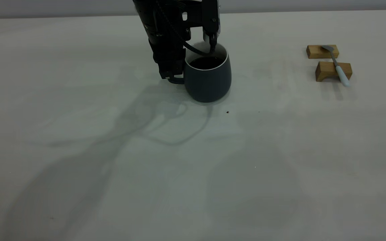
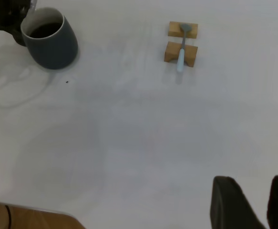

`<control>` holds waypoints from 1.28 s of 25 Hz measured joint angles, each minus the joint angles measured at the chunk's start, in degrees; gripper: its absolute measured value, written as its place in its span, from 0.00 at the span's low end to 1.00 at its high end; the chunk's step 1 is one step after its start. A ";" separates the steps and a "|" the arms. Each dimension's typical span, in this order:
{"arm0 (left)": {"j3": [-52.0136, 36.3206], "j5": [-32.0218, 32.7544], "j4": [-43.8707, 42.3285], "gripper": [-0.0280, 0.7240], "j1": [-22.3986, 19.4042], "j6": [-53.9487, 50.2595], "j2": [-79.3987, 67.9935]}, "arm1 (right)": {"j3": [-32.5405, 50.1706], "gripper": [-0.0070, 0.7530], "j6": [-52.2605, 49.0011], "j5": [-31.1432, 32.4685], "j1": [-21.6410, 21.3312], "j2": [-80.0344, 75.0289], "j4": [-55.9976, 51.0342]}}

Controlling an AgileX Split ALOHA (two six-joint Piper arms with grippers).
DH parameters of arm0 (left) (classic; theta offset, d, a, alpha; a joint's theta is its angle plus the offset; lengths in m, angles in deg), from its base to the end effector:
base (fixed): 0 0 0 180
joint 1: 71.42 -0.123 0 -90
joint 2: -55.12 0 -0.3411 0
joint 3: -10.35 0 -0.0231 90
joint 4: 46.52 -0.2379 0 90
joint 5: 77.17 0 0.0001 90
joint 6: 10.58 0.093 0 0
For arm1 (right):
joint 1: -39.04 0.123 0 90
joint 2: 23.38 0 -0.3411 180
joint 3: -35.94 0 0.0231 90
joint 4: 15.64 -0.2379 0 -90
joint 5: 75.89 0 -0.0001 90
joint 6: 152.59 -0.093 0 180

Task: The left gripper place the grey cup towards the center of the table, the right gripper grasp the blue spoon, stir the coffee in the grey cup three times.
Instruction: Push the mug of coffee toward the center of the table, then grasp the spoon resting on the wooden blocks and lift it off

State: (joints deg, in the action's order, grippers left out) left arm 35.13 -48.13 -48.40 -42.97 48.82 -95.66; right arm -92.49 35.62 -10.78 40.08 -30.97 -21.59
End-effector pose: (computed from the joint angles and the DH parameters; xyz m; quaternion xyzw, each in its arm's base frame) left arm 0.4780 -0.2573 0.0840 0.6861 0.6946 0.0681 0.2053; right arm -0.0693 0.0075 0.2578 -0.0739 0.8798 0.0225 0.4691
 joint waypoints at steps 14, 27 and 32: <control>0.71 1.88 0.56 0.80 0.06 2.48 -0.41 | 0.00 0.33 0.00 0.00 0.00 0.00 0.00; 10.30 25.09 -0.53 0.80 0.08 -14.13 12.70 | 0.00 0.33 0.00 0.00 0.00 0.00 0.00; 11.16 34.01 -0.77 0.67 0.08 -27.38 20.96 | 0.00 0.33 0.00 0.00 0.00 0.00 0.00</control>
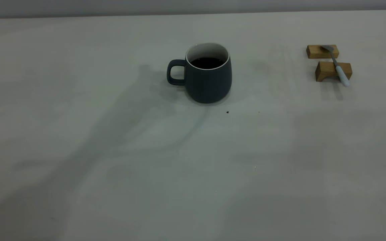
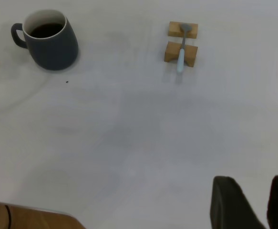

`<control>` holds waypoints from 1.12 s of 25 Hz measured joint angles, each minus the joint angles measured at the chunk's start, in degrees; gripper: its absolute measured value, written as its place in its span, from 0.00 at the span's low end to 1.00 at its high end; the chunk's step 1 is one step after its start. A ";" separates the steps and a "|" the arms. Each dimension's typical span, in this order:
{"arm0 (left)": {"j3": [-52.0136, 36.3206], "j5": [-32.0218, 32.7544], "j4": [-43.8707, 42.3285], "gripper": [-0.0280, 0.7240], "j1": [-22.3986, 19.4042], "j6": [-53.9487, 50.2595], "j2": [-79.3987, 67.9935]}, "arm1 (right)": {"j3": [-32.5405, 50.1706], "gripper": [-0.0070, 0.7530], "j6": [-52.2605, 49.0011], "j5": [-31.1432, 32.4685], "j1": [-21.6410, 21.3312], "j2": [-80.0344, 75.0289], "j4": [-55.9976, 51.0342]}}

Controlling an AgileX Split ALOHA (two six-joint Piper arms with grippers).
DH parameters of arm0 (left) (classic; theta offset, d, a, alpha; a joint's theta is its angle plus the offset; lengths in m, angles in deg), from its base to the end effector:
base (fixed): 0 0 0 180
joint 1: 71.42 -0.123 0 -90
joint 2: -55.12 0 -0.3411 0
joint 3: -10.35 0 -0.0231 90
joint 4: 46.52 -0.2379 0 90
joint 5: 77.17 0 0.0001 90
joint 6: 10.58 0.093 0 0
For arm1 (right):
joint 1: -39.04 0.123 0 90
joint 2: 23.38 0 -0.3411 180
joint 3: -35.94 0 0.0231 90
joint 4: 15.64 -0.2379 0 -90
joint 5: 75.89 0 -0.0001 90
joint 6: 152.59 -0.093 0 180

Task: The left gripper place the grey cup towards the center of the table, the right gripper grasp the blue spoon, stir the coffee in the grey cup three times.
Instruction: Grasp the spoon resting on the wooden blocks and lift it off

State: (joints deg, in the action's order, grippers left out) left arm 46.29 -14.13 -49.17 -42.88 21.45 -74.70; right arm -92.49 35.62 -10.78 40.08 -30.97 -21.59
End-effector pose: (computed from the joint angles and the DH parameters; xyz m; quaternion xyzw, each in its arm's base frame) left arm 0.4356 -0.2325 0.3064 0.4993 0.8427 0.0284 0.1992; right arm -0.0693 0.0075 0.2578 -0.0739 0.8798 0.0225 0.4691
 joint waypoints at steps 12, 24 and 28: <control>-1.44 3.83 -9.72 0.50 0.00 -25.84 11.50 | 0.00 0.33 0.00 0.00 0.00 0.00 0.00; -23.70 3.83 -8.98 0.48 0.00 -31.20 33.57 | 0.00 0.33 0.00 0.00 0.00 0.00 0.00; -38.85 3.83 -6.62 0.48 0.00 -32.03 46.70 | 0.00 0.33 0.00 0.00 0.00 0.00 0.00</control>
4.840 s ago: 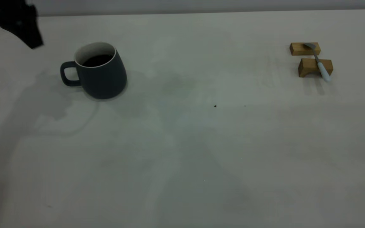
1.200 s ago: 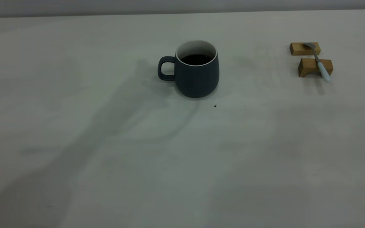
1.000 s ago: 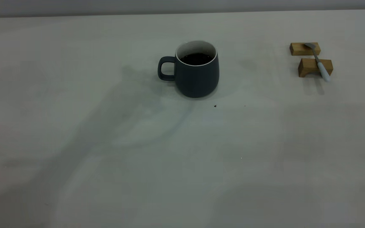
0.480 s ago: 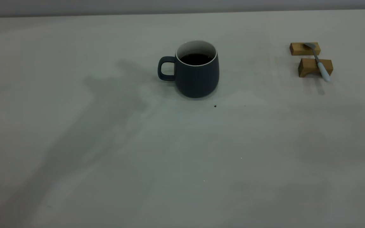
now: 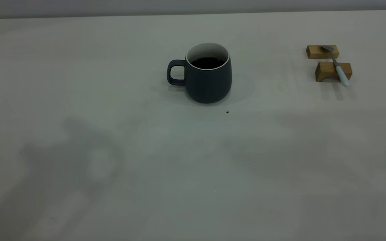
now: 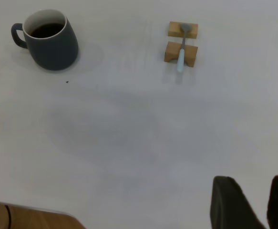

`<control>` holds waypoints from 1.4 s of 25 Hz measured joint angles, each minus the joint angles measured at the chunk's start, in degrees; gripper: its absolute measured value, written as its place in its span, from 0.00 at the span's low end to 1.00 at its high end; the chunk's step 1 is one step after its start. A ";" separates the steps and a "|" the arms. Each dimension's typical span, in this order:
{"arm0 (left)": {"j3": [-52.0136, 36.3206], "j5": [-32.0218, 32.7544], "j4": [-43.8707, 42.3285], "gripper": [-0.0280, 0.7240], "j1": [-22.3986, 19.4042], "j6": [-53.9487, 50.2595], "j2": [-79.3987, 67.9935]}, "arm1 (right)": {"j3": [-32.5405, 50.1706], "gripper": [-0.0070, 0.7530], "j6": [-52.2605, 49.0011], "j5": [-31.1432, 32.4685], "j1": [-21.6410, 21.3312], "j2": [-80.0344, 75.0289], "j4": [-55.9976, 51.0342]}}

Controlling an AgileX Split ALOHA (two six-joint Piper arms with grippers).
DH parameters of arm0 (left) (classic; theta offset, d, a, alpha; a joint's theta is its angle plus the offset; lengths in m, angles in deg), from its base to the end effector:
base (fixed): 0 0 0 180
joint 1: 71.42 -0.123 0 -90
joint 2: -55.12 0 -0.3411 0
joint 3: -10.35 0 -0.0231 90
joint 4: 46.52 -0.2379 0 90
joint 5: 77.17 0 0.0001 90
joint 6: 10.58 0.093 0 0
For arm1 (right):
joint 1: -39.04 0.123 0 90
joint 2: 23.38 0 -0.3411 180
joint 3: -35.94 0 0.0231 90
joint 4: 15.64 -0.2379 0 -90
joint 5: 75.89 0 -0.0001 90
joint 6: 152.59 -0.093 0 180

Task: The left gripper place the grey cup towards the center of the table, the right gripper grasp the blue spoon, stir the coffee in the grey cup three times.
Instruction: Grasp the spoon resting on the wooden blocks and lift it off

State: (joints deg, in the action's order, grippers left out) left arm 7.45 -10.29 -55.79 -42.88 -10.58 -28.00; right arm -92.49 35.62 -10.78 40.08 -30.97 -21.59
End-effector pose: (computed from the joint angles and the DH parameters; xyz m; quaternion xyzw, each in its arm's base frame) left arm 0.2148 -0.1012 0.4195 0.2519 0.9358 0.0197 0.2460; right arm -0.0693 0.0075 0.2578 -0.0739 0.8798 0.0225 0.4691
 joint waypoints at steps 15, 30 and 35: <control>-40.28 -3.34 5.57 0.48 -22.91 -1.93 45.28 | 0.00 0.33 0.00 0.00 0.00 0.00 0.00; -47.28 -3.19 6.66 0.48 -28.57 -2.13 72.77 | 0.00 0.33 0.00 0.00 0.00 0.00 0.00; -47.67 -2.44 7.05 0.48 -28.57 -2.08 76.19 | 0.00 0.33 0.00 0.00 0.00 0.00 0.00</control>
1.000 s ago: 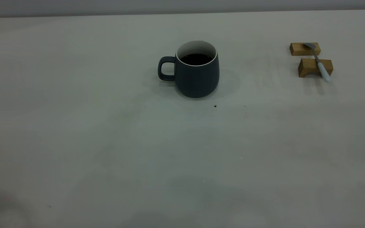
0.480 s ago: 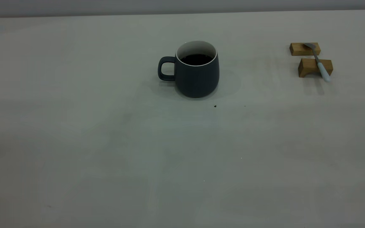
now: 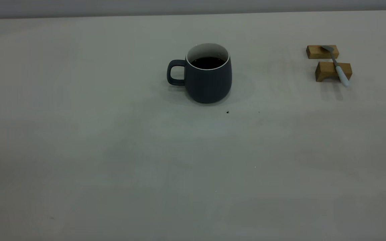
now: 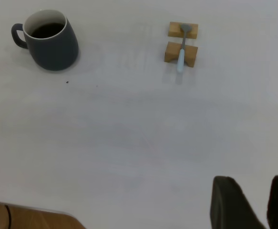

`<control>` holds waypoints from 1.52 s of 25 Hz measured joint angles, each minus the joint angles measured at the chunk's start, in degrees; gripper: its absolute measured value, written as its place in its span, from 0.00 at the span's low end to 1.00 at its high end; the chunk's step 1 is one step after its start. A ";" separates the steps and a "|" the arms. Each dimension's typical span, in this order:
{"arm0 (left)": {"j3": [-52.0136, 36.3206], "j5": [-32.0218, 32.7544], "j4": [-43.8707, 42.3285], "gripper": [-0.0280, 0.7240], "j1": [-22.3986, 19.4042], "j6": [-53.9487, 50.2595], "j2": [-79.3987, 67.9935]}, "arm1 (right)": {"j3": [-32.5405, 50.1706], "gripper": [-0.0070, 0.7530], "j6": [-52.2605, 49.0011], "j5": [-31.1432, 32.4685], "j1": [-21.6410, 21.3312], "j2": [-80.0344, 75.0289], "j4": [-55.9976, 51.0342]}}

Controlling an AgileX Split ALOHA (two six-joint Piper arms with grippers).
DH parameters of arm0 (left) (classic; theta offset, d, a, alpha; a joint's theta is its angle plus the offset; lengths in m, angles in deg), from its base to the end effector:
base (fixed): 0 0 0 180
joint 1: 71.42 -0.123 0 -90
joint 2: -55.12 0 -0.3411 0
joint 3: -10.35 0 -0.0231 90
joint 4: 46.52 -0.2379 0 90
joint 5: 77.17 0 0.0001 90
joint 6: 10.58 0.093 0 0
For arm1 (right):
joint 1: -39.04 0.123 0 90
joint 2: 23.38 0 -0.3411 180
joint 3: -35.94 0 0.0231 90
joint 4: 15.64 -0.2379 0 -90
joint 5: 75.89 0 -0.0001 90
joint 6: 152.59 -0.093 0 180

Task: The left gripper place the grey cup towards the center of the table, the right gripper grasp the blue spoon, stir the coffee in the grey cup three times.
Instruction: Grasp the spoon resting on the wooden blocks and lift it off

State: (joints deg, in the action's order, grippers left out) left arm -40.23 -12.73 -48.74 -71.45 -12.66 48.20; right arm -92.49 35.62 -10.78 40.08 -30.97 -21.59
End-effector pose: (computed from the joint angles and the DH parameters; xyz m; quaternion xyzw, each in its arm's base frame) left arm -0.0716 0.0032 0.2622 -0.0173 0.8740 0.0107 0.4854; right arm -0.0693 0.0075 0.2578 -0.0739 0.8798 0.0225 0.4691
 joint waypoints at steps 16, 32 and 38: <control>0.00 0.30 0.16 0.48 0.00 0.10 1.42 | 0.00 0.33 0.00 0.00 0.00 0.00 0.00; 0.00 0.30 0.17 0.48 0.00 0.10 1.46 | -0.50 0.33 -0.15 0.79 0.00 -0.08 -2.37; 0.00 0.30 0.22 0.48 0.00 0.10 1.46 | -6.67 0.48 -2.70 0.63 0.00 -11.55 -2.38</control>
State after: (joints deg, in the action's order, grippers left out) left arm -40.23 -12.43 -48.52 -71.45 -12.55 49.66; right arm -99.16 32.92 -10.15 40.08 -42.52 -23.96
